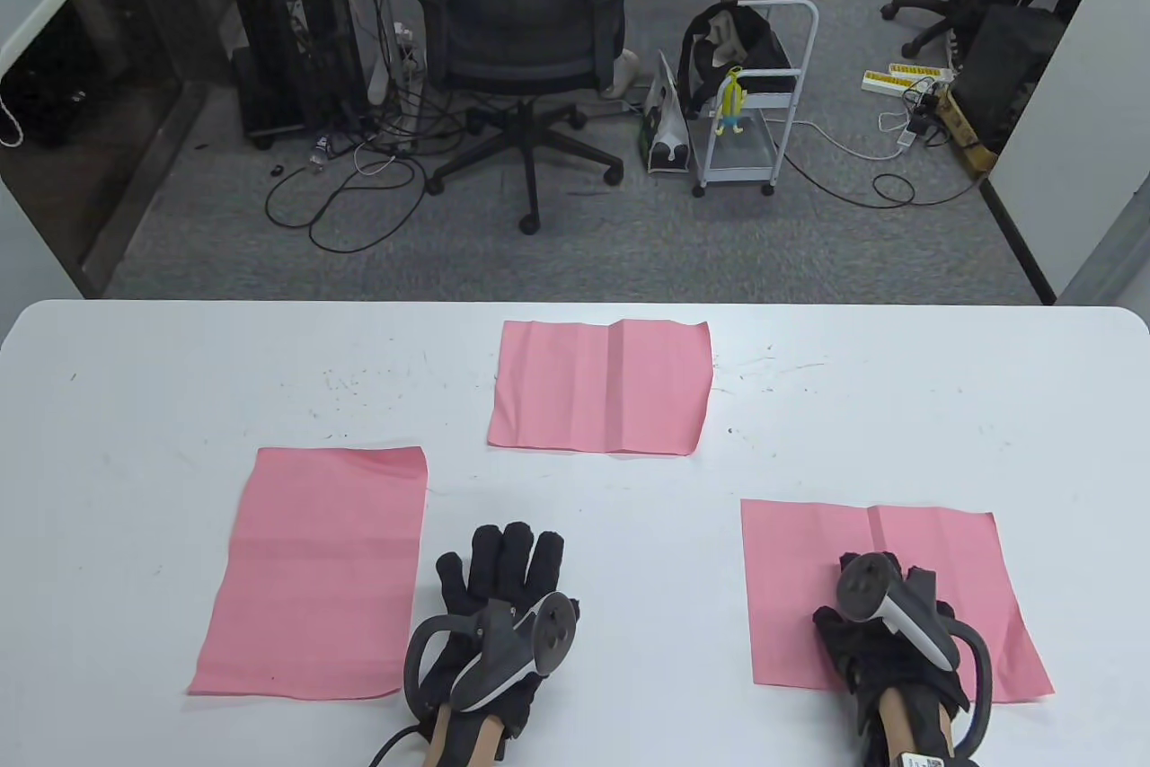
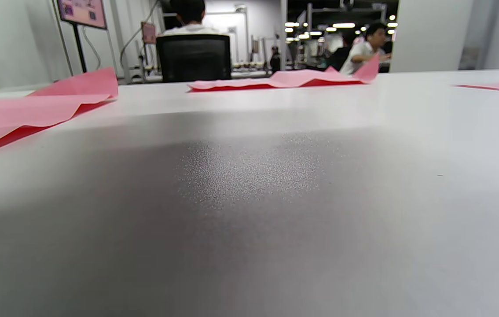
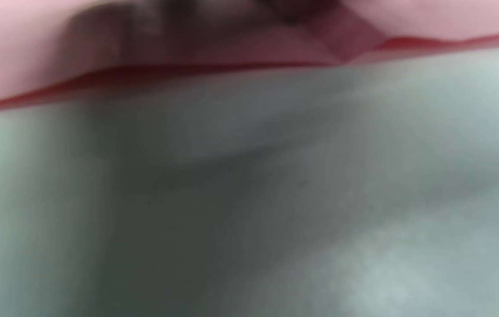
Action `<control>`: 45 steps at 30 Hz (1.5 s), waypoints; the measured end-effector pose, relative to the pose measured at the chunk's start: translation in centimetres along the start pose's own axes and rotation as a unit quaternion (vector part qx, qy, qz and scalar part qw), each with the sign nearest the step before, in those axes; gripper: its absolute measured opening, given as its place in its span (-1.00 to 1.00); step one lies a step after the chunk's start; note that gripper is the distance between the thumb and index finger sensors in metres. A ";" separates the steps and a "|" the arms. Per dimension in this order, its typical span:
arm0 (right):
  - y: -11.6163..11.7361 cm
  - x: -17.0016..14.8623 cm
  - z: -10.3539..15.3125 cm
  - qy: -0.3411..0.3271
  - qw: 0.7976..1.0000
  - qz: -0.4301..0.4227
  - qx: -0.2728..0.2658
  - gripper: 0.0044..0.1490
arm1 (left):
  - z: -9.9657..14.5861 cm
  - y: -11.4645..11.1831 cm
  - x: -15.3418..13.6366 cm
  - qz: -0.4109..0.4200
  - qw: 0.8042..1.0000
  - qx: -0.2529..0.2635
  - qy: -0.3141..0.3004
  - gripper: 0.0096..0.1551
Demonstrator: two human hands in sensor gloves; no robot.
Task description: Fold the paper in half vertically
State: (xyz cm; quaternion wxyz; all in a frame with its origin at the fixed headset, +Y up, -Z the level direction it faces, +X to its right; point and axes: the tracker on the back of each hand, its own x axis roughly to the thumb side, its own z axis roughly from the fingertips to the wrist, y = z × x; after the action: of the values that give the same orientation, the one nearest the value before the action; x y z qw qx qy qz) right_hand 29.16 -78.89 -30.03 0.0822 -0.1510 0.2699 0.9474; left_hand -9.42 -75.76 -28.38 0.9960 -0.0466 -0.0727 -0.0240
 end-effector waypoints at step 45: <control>5.1 19.1 3.2 -0.059 0.994 0.079 0.055 -0.03 | 0.0 -0.4 0.0 0.018 0.999 -0.032 -0.007 -0.07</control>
State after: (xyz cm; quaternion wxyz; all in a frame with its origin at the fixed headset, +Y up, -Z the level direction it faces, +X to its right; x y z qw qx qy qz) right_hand 9.19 -80.04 -31.27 0.0309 -0.0680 0.3272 0.9420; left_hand -9.43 -76.11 -28.40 0.9937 -0.0796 -0.0783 -0.0078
